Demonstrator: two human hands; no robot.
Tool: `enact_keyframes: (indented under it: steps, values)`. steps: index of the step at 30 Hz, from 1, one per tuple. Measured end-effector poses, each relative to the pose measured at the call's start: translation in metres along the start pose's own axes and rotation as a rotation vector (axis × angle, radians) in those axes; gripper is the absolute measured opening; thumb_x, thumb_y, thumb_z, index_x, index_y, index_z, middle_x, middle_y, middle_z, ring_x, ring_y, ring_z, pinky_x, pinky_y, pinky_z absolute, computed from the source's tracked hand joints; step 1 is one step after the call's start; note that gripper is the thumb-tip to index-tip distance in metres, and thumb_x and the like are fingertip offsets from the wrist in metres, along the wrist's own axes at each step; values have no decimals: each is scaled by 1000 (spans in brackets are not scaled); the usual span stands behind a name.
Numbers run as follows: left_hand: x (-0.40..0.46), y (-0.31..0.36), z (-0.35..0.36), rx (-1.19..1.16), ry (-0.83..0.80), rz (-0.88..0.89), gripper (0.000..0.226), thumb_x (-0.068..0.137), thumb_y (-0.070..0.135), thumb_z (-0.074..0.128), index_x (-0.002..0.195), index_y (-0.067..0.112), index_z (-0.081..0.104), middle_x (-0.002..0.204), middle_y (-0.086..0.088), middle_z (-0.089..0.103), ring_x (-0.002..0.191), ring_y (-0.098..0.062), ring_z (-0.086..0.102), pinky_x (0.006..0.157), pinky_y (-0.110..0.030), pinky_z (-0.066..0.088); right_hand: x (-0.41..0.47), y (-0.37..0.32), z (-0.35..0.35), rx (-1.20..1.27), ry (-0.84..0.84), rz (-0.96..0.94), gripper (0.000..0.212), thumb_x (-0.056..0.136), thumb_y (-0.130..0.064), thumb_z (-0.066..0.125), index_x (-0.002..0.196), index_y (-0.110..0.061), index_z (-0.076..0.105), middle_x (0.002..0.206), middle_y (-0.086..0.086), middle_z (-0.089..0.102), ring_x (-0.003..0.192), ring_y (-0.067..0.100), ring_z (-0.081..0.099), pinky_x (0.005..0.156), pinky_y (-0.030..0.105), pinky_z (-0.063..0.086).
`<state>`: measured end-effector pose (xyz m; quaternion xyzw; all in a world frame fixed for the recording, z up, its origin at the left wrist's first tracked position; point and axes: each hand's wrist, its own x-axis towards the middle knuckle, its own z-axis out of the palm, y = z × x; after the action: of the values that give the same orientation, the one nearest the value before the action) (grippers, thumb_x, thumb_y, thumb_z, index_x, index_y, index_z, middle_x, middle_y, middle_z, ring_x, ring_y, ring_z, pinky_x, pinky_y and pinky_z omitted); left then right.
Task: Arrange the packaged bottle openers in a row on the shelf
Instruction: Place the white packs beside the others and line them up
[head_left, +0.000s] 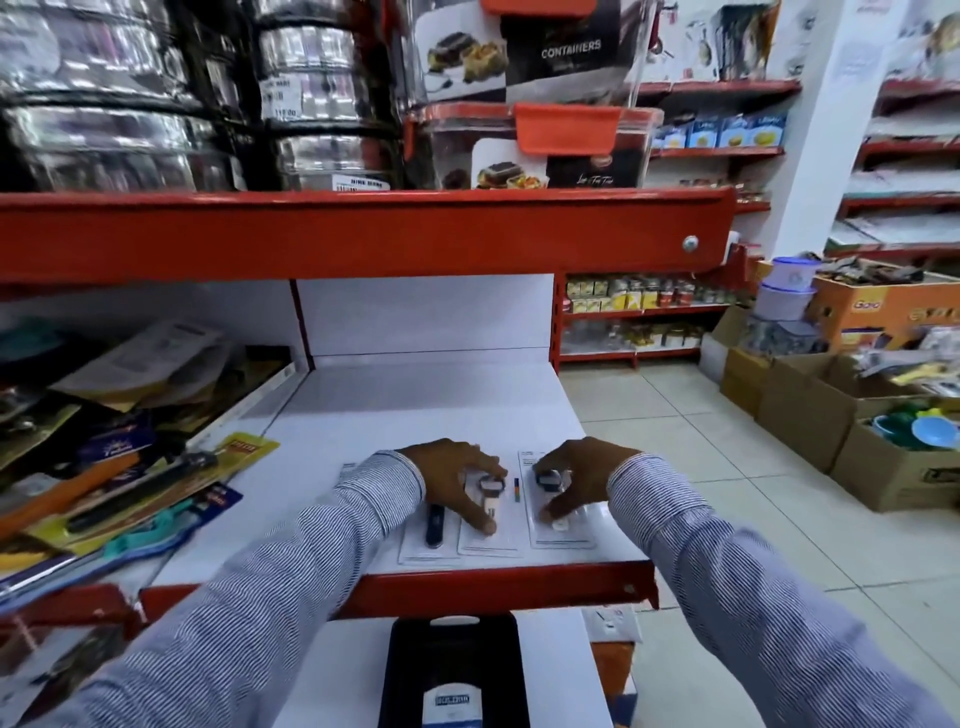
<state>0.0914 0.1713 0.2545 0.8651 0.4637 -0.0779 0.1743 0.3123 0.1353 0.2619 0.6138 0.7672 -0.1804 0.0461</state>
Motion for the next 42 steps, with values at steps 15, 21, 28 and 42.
enact_keyframes:
  steps: [15,21,28,42]
  values:
    - [-22,15,16,-69,70,12,90,62,60,82,142,35,47,156,9,41,143,-18,38,118,-40,30,-19,0,12,20,35,-56,81,61,-56,83,133,-31,55,142,-8,55,129,16,51,110,34,37]
    - [-26,19,17,-72,60,22,89,64,59,81,142,33,47,156,8,41,143,-19,39,118,-43,32,-23,-2,13,23,40,-60,79,63,-53,83,134,-30,54,143,-7,55,130,17,50,110,34,37]
    - [-25,11,14,-46,71,17,90,70,59,77,147,36,37,160,4,34,146,-22,33,120,-42,26,-25,-16,10,-50,-48,-87,82,71,-44,81,143,-35,41,150,-3,46,138,21,43,116,40,31]
    - [-48,-43,-2,63,-8,-66,81,74,55,76,145,30,44,158,6,37,143,-18,37,120,-36,24,-23,-34,3,-208,-136,-123,74,76,-39,78,142,-38,43,149,0,45,134,23,46,114,40,35]
